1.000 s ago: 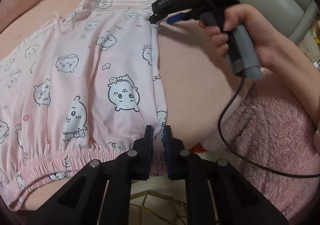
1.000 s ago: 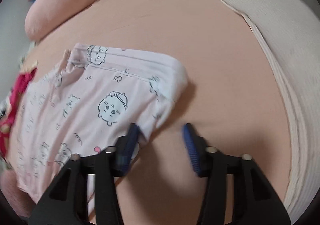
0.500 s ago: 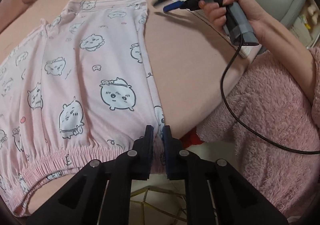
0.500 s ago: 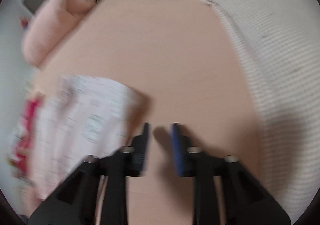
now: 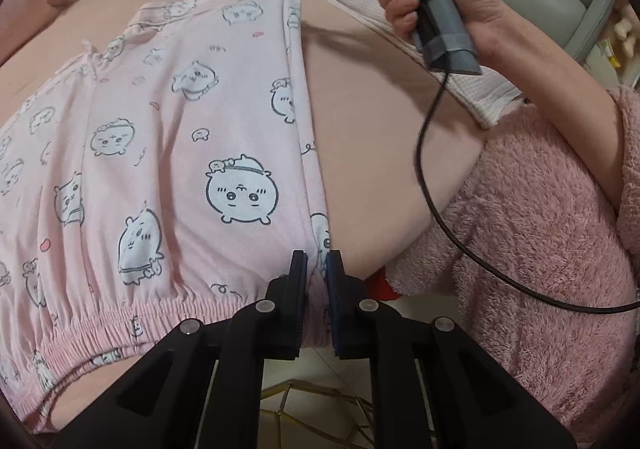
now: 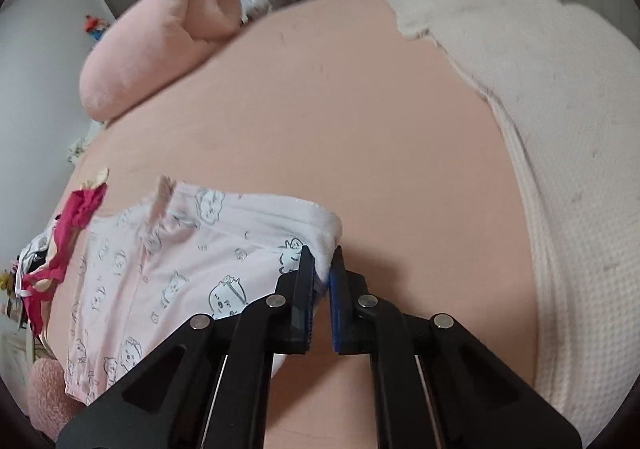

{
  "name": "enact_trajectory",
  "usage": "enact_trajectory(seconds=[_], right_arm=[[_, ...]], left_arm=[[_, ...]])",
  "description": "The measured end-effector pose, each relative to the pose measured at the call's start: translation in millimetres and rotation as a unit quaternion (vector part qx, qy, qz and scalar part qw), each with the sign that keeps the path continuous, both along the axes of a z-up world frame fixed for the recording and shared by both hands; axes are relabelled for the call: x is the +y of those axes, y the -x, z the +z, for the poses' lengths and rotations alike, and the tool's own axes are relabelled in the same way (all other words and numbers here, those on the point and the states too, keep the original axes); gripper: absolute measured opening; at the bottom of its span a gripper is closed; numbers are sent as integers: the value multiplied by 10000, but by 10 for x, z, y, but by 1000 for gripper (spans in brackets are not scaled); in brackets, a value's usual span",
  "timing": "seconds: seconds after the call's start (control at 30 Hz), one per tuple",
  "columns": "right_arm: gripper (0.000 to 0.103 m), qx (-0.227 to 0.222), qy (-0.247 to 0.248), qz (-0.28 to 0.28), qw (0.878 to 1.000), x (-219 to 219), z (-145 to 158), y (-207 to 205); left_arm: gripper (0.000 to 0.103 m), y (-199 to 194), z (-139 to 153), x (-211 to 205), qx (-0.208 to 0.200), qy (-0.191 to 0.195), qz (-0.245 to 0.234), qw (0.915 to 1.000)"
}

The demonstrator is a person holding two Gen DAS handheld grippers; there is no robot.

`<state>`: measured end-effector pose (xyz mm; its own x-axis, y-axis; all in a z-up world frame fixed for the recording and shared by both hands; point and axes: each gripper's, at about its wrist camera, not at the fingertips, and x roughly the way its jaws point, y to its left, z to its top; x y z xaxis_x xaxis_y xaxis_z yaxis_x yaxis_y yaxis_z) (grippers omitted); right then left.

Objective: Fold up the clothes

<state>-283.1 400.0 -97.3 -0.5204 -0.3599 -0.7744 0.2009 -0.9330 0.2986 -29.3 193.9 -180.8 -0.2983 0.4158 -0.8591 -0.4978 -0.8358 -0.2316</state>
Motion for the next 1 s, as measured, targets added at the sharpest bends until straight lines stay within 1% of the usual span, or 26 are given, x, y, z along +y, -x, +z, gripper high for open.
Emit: enact_trajectory(seconds=[0.03, 0.1, 0.13, 0.17, 0.2, 0.23, 0.27, 0.3, 0.33, 0.37, 0.4, 0.47, 0.53, 0.6, 0.67, 0.73, 0.83, 0.87, 0.93, 1.0], right_arm=[[5, -71, -18, -42, 10000, 16, -42, 37], [8, -484, 48, -313, 9983, 126, -250, 156], [12, -714, 109, -482, 9962, 190, -360, 217], [24, -876, 286, -609, 9939, 262, -428, 255], [26, -980, 538, -693, 9913, 337, -465, 275], [32, -1029, 731, -786, 9889, 395, -459, 279], [43, -943, 767, -875, 9887, 429, -391, 253], [44, -689, 646, -916, 9913, 448, -268, 183], [44, -491, 474, -905, 9935, 427, -162, 81], [44, -388, 305, -879, 9949, 381, -89, -26], [44, -285, 136, -852, 9959, 335, -15, -134], [44, -294, -115, -538, 9981, 162, 90, -442], [44, -416, -253, -94, 9988, -212, 84, -772], [44, -553, -367, 367, 9971, -634, 49, -1101], [43, -695, -453, 743, 9938, -1030, -4, -1410], [43, -814, -536, 858, 9915, -1302, -118, -1660], [43, -737, -950, 839, 9892, -1497, -291, -1939], [41, -677, -1105, 838, 9880, -1561, -332, -2015], [41, -565, -1505, 885, 9830, -1630, -353, -2109], [42, -622, -1828, 862, 9774, -1638, -407, -2148]], left_arm=[[10, 1, -4, 12, -16, 16, -27, 10000], [11, -6, -20, 28, -25, 28, -89, 10000], [11, -8, -16, 33, -29, 9, -110, 9999], [12, -9, -12, 39, -33, -11, -130, 9999], [19, 2, -9, 61, -67, -77, -149, 9998], [24, 24, -7, 99, -129, -187, -166, 9996], [35, 34, 9, 102, -190, -319, -172, 9992], [37, 31, 38, 72, -250, -471, -169, 9984], [37, 23, 79, 17, -281, -619, -139, 9976], [37, 12, 137, -82, -262, -773, -62, 9966], [37, 15, 184, -195, -196, -795, 66, 9966], [37, 44, 243, -409, -16, -575, 376, 9976], [37, 114, 261, -641, 18, -454, 855, 9953], [37, 197, 267, -879, 4, -364, 1387, 9897], [37, 257, 278, -1110, 5, -269, 1877, 9819], [37, 251, 284, -1306, 15, -131, 2247, 9743], [37, 209, 116, -1520, -210, 387, 2568, 9655], [36, 162, 53, -1615, -302, 512, 2665, 9620], [36, 57, -16, -1801, -497, 549, 2789, 9575], [34, -48, -22, -1921, -548, 625, 2817, 9559]])
